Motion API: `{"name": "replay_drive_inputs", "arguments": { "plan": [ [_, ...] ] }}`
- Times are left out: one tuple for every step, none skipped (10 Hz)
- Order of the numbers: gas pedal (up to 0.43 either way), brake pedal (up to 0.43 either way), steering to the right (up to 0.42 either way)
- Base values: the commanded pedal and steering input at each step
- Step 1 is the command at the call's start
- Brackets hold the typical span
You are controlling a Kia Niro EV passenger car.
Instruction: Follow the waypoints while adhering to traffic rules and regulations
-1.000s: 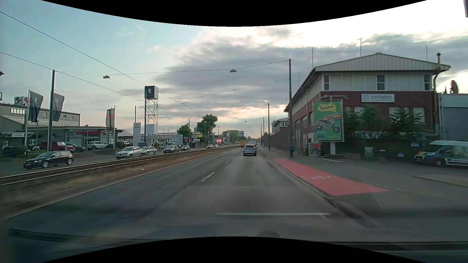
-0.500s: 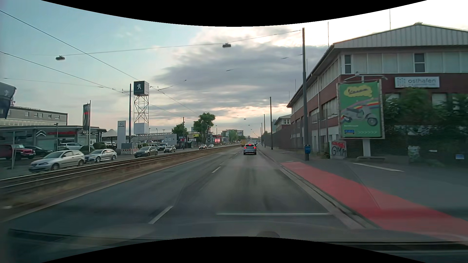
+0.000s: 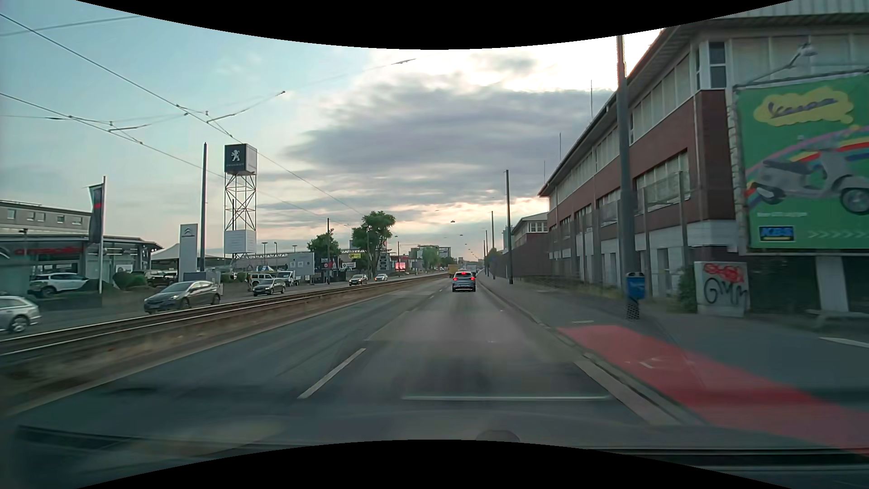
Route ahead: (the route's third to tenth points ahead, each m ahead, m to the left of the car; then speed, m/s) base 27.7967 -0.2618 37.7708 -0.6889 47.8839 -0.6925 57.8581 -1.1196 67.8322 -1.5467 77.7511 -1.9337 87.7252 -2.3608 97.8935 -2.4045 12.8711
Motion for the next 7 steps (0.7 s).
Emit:
{"name": "replay_drive_inputs", "arguments": {
  "plan": [
    [0.028,0.0,-0.001],
    [0.028,0.0,-0.002],
    [0.028,0.0,-0.001],
    [0.028,0.0,-0.001],
    [0.028,0.0,-0.001],
    [0.028,0.0,-0.001],
    [0.039,0.0,-0.001]
  ]
}}
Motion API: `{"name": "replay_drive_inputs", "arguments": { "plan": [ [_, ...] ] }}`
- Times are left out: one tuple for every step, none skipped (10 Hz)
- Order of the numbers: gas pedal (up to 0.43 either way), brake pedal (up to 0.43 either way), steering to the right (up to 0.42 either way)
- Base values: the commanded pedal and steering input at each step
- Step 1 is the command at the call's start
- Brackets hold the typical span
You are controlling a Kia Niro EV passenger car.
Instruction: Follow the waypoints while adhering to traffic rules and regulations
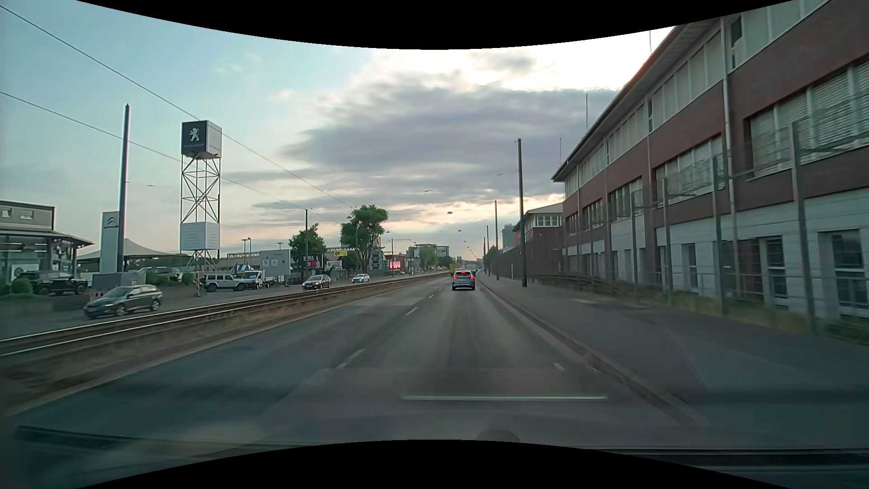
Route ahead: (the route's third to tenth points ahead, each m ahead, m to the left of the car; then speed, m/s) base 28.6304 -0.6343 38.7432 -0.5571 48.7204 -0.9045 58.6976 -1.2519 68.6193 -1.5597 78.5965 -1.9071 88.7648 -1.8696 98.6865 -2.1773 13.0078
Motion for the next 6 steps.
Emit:
{"name": "replay_drive_inputs", "arguments": {
  "plan": [
    [0.047,0.0,-0.001],
    [0.047,0.0,-0.001],
    [0.039,0.0,-0.001],
    [0.039,0.0,-0.001],
    [0.039,0.0,-0.001],
    [0.039,0.0,-0.001]
  ]
}}
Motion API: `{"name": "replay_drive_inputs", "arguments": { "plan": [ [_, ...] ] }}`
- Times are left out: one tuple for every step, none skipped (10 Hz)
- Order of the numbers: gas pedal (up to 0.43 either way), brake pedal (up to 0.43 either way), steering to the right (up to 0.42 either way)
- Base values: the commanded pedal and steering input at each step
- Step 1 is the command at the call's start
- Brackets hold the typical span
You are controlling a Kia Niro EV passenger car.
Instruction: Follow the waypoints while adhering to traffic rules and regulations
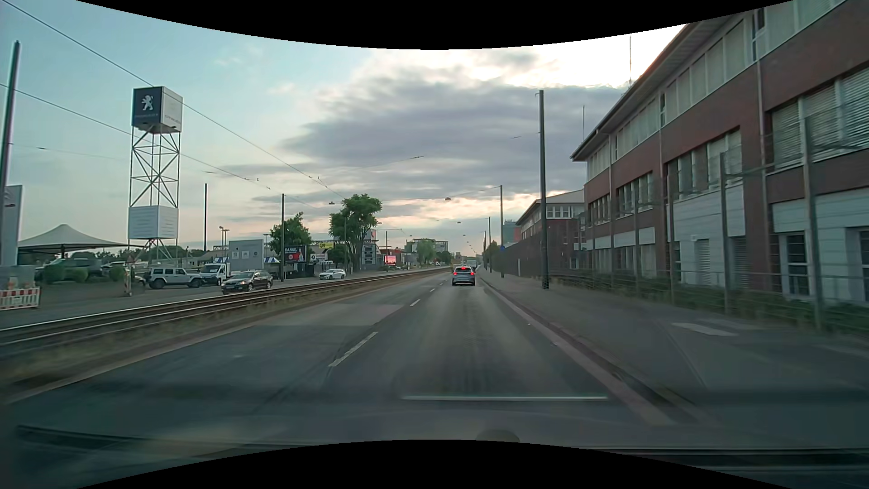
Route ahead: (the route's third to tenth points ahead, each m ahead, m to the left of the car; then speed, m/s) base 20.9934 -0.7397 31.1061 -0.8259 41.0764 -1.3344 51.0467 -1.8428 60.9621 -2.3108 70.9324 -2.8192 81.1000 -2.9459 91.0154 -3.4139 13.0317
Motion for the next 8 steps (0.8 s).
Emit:
{"name": "replay_drive_inputs", "arguments": {
  "plan": [
    [0.039,0.0,-0.002],
    [0.039,0.0,-0.002],
    [0.039,0.0,-0.002],
    [0.039,0.0,-0.002],
    [0.039,0.0,-0.001],
    [0.039,0.0,-0.002],
    [0.039,0.0,-0.002],
    [0.039,0.0,-0.002]
  ]
}}
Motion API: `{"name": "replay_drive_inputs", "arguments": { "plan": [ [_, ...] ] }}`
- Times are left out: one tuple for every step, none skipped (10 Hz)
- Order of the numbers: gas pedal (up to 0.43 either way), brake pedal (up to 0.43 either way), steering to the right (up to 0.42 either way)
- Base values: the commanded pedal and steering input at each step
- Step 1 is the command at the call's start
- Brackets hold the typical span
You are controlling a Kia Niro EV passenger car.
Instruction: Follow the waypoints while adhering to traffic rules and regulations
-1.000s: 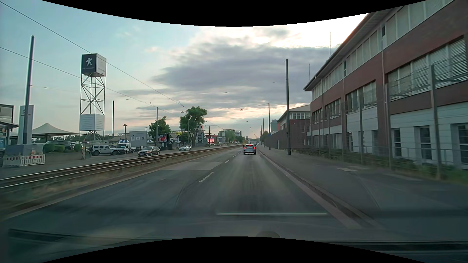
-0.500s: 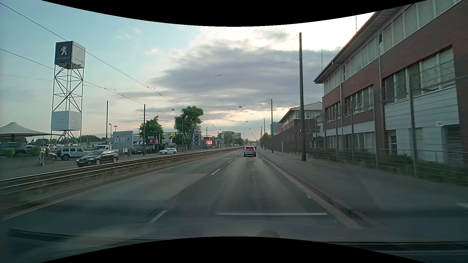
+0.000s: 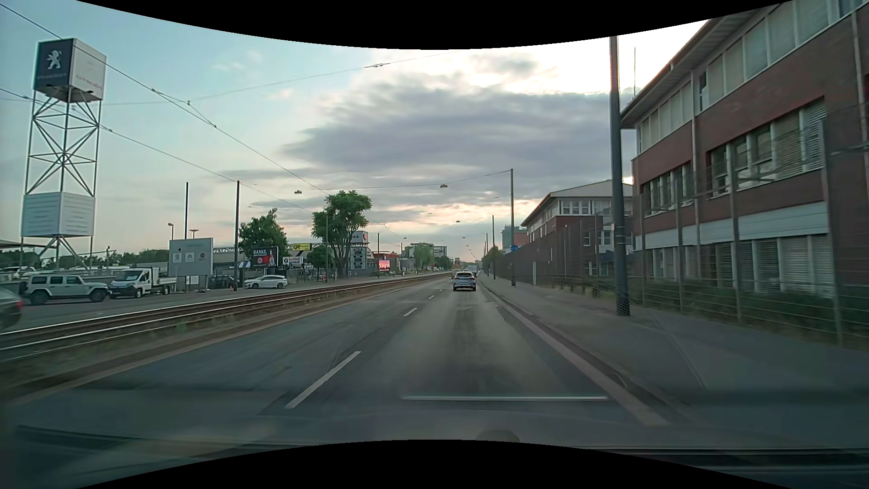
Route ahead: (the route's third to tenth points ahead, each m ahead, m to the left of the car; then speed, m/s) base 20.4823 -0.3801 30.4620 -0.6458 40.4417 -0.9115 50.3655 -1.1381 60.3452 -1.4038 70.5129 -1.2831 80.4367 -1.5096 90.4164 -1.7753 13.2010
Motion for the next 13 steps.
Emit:
{"name": "replay_drive_inputs", "arguments": {
  "plan": [
    [0.039,0.0,-0.001],
    [0.039,0.0,-0.002],
    [0.039,0.0,-0.002],
    [0.039,0.0,-0.002],
    [0.039,0.0,-0.002],
    [0.039,0.0,-0.001],
    [0.039,0.0,-0.001],
    [0.039,0.0,-0.001],
    [0.039,0.0,-0.001],
    [0.039,0.0,-0.001],
    [0.039,0.0,-0.001],
    [0.039,0.0,-0.001],
    [0.039,0.0,-0.001]
  ]
}}
